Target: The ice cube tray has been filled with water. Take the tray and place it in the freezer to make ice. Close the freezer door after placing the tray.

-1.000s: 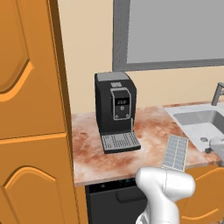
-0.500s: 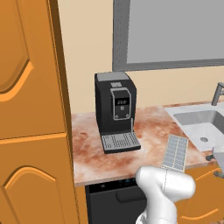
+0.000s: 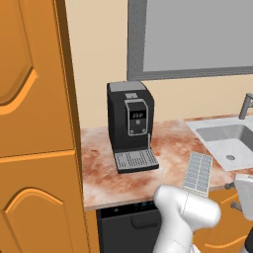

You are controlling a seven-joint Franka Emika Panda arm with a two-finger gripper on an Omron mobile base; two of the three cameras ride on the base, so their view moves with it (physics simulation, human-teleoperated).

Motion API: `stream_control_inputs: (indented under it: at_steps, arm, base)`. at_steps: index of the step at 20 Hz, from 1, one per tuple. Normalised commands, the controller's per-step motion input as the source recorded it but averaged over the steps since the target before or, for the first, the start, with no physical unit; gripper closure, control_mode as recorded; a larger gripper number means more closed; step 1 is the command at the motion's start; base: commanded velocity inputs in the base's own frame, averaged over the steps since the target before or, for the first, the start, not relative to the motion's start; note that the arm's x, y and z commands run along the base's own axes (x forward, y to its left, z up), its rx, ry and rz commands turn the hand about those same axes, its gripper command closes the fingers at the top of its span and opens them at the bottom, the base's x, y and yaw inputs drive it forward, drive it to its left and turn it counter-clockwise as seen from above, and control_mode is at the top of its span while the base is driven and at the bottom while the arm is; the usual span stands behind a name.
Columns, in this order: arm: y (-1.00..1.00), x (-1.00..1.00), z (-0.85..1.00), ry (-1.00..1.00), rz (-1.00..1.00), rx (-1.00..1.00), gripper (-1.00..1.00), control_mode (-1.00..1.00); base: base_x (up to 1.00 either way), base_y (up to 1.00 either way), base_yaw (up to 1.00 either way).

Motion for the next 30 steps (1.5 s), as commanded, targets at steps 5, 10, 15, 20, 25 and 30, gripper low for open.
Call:
stream_control_inputs:
  at_steps: [5,10,15,20,25,30]
  arm:
    - [0.01,0.03,-0.12,0.00,0.00,0.21,-1.00,-1.00]
    - [0.00,0.28,-0.23,0.06,0.00,0.14,-1.00,-1.00]
    - [0.00,0.46,-0.22,0.09,0.00,0.11,-1.00,-1.00]
    - [0.00,0.17,-0.30,0.05,0.00,0.08,-1.00,-1.00]
    - [0.00,0.00,-0.30,0.00,0.00,0.04,-1.00,-1.00]
    - [0.00,0.00,-0.09,0.00,0.00,0.01,-1.00,-1.00]
  base:
    - [0.00,0.00,0.00]
    - [0.00,0.00,0.00]
    - [0.00,0.00,0.00]
    - [0.00,0.00,0.00]
    - [0.00,0.00,0.00]
    - [0.00,0.00,0.00]
